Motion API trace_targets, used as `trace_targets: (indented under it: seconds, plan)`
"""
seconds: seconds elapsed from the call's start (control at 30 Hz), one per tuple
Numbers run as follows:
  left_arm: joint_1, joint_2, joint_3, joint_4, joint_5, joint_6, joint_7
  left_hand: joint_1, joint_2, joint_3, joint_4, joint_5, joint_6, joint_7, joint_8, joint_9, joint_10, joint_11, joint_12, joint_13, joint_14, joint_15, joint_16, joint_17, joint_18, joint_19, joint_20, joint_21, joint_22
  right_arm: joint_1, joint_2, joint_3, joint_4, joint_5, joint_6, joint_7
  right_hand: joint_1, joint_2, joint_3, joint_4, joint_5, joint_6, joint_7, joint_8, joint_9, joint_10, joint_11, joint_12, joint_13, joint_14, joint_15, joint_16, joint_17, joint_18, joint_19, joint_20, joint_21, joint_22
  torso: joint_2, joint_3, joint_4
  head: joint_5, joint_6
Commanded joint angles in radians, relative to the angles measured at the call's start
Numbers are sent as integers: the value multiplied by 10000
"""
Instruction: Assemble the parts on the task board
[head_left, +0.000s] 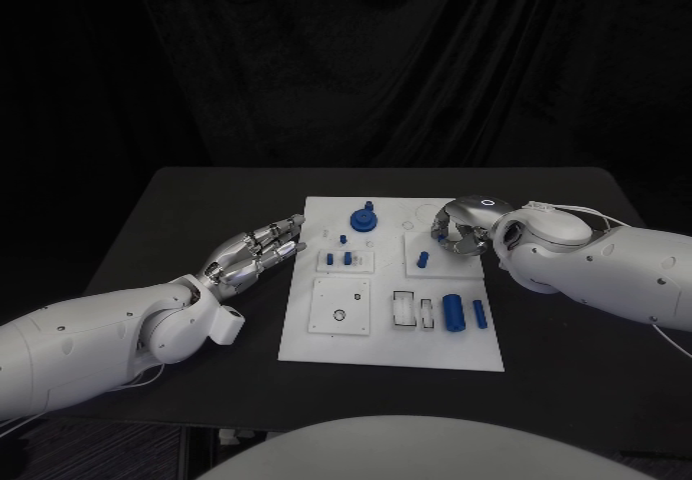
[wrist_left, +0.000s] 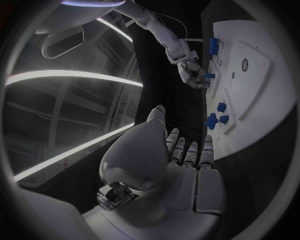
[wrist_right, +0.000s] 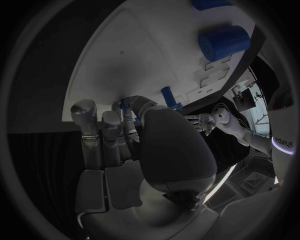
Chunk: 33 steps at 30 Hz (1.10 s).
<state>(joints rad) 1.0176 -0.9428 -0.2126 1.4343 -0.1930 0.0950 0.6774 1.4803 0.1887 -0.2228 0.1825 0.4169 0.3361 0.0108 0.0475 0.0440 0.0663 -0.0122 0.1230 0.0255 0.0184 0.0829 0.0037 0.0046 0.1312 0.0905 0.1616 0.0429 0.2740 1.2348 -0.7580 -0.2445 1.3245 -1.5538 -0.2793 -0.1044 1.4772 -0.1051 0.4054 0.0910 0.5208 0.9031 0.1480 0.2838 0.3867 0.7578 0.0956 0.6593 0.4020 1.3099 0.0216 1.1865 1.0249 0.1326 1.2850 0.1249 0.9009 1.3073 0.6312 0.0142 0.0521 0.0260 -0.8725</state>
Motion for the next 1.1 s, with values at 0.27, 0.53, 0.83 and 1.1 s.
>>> trace_targets:
  seconds: [0.27, 0.53, 0.83, 1.1]
  plan:
    - [-52, 29, 9, 4, 75, 147, 1059, 102, -6, 21, -123, 154, -119, -58, -26, -24, -8, -71, -49, -6, 18, 124, 33, 18, 158, 78, 95, 61, 36, -104, 64, -28, -167, -36, -40, 48, 163, 30, 422, -317, -568, 308, -19, 333, 339, 466, -86, 96, -150, 98, -156, 76, -82, -47, 119, -165, 284, 965, -1, -5, -1, 18, -2]
    - [-87, 65, 9, -27, 75, 171, 1026, 127, 12, 70, -187, 242, -151, -40, -39, -29, -7, -58, -50, -5, 37, 149, 39, 23, 168, 118, 129, 77, 63, -110, 52, -27, -173, -36, -166, 93, 175, 15, 467, -419, -707, 382, -4, 431, 459, 591, -96, 132, -171, 164, -163, 117, -62, -72, 187, -181, 438, 997, -3, -7, -2, 37, -2]
    - [-125, 82, 9, -46, 75, 141, 1021, 140, 22, 94, -215, 274, -194, -36, -49, -35, -11, -49, -55, -6, 23, 158, 33, 18, 171, 106, 143, 69, 2, -92, -63, -24, -56, -36, -651, 234, 180, -19, 480, -516, -835, 387, -38, 507, 603, 893, -165, 219, -190, 335, -214, 242, 46, -142, 396, -216, 857, 1093, -4, -9, -3, 62, -2]
    - [-132, 81, 9, -31, 75, 67, 1029, 6, 11, 166, -326, 266, -951, -453, -177, -125, -41, 27, -99, -13, -89, -20, -4, -13, 253, 4, 47, 3, -230, 238, -167, -21, 128, -36, -733, 196, 143, -43, 473, -511, -963, 370, -42, 521, 656, 937, -172, 178, -234, 352, -224, 225, 3, -148, 414, -229, 882, 1094, -5, -11, -2, 123, -2]
